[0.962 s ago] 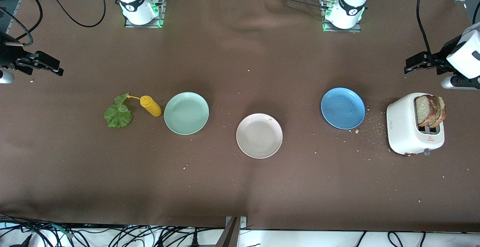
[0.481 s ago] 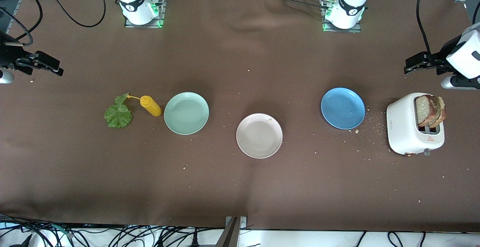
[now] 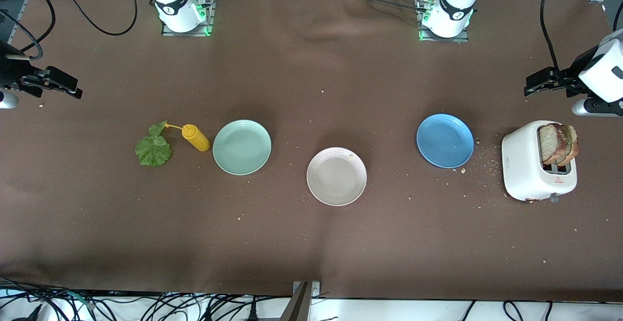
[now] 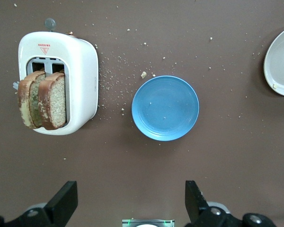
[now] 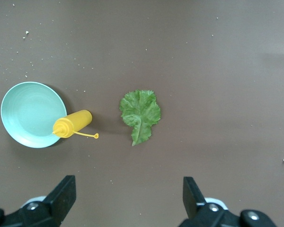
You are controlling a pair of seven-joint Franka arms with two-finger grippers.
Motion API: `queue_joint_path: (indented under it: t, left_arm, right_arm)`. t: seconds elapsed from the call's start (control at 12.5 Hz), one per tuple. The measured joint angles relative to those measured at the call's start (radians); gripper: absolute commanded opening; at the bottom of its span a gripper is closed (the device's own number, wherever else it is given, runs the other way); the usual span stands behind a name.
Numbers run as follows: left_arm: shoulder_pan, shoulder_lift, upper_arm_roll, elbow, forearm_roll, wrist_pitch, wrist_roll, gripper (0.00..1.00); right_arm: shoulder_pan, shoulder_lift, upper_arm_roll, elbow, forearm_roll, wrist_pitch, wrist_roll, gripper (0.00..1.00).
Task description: Make sandwich in beige plate with both arms
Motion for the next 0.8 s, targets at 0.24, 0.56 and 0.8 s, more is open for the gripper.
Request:
queue_joint_path:
  t: [0.24,0.56,0.8]
  left_arm:
    - [0.000,0.000,0.000,0.000,0.000,0.000,0.000,1.00]
    - [-0.001,0.000,0.000,0.000,0.000,0.000,0.000,1.00]
    - [0.000,0.010,0.001,-0.003,0.000,-0.004,0.000,1.00]
  right_arm:
    - [0.000,0.000,0.000,0.000,0.000,0.000,0.000,1.00]
    - [0.000,0.001,0.000,0.000,0.000,0.000,0.000,1.00]
    - [0.000,0.002,0.000,0.000,0.000,0.000,0.000,1.00]
